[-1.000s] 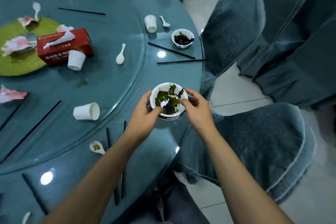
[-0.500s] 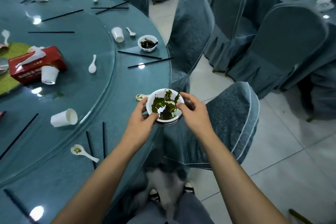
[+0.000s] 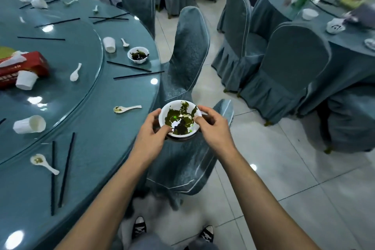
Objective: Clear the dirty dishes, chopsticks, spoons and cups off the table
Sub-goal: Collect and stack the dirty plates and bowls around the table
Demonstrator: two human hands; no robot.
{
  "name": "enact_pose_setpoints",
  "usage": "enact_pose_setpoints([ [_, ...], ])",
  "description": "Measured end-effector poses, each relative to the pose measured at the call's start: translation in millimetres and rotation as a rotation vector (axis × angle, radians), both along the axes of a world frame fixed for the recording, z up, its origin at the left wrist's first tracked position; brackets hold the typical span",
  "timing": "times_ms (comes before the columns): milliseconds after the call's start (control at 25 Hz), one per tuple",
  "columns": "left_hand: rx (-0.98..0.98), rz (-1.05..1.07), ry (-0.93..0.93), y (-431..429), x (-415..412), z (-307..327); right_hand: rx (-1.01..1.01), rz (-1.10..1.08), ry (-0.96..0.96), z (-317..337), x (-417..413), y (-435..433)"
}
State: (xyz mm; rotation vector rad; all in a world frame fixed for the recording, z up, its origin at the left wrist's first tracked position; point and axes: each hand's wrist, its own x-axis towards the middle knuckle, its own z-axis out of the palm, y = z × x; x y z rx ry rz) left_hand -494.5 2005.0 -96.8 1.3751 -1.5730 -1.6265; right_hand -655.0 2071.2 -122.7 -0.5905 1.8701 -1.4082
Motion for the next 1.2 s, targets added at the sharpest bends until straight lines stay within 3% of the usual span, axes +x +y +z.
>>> enact_pose_setpoints([
  [240, -0.004, 0.026, 0.016, 55, -64, 0, -0.002, 0.012, 0.030, 7, -68, 50],
  [600, -0.046, 0.005, 0.016, 68, -123, 5, -0.012, 0.024, -0.006, 1, -131, 57],
  [1200, -0.045, 0.102, 0.022, -41, -217, -7, 0.033, 0.132, 0.028, 3, -227, -60],
])
